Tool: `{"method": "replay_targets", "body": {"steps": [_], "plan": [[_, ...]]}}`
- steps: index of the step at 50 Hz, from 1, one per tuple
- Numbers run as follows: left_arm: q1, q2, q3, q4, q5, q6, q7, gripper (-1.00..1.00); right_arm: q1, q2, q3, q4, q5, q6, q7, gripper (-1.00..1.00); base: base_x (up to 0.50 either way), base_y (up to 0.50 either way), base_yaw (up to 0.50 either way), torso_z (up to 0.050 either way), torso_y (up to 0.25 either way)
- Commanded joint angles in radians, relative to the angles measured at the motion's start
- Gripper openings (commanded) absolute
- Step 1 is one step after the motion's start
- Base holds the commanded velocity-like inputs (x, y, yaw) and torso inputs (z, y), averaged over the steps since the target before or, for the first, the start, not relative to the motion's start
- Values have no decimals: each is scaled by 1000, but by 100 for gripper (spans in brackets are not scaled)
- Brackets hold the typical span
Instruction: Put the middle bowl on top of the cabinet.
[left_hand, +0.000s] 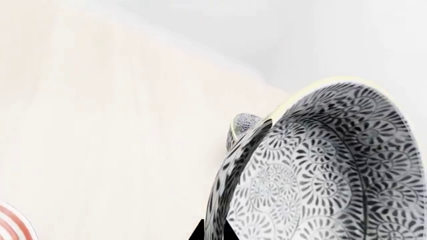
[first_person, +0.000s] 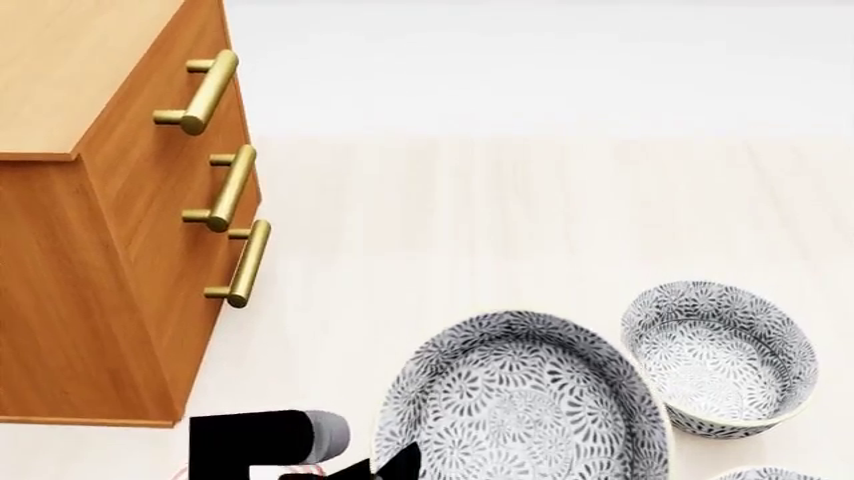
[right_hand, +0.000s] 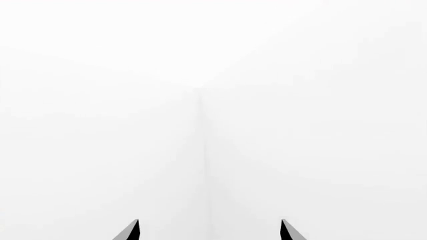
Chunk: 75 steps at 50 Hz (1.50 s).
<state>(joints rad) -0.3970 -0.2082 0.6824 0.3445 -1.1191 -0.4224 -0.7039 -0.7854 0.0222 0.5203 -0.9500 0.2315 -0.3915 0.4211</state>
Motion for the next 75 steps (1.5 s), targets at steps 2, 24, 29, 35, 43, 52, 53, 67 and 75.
{"method": "replay_targets", "body": {"steps": [2, 24, 29, 35, 43, 52, 53, 67, 75], "plan": [[3, -20, -25, 129, 43, 28, 16, -100, 0, -22, 20, 61, -17, -32, -21, 100, 0, 0, 0, 30, 250], [-438, -118, -130, 444, -214, -197, -357, -100, 0, -22, -44, 59, -85, -32, 12, 100, 0, 0, 0, 30, 202], [-598, -125, -177, 431, -418, -218, -506, -100, 0, -22, -64, 53, -108, -30, 28, 100, 0, 0, 0, 0, 0], [-766, -131, -215, 374, -682, -188, -669, -100, 0, -22, -97, 29, -143, -9, 54, 100, 0, 0, 0, 0, 0], [-986, -141, -148, 278, -943, -3, -866, -100, 0, -22, -115, 0, -163, 21, 64, 100, 0, 0, 0, 0, 0], [-1341, -304, 218, 129, -1075, 389, -864, -100, 0, -22, -120, -9, -165, 35, 64, 100, 0, 0, 0, 0, 0], [-1364, -307, 236, 120, -1092, 401, -863, -100, 0, -22, -119, -9, -164, 36, 63, 100, 0, 0, 0, 0, 0], [-1562, -313, 414, -199, -1333, 518, -847, -100, 0, -22, -97, 16, -137, 12, 41, 100, 0, 0, 0, 0, 0], [-1620, -289, 508, -458, -1397, 508, -855, -100, 0, -22, -101, 17, -141, 14, 39, 100, 0, 0, 0, 0, 0]]}}
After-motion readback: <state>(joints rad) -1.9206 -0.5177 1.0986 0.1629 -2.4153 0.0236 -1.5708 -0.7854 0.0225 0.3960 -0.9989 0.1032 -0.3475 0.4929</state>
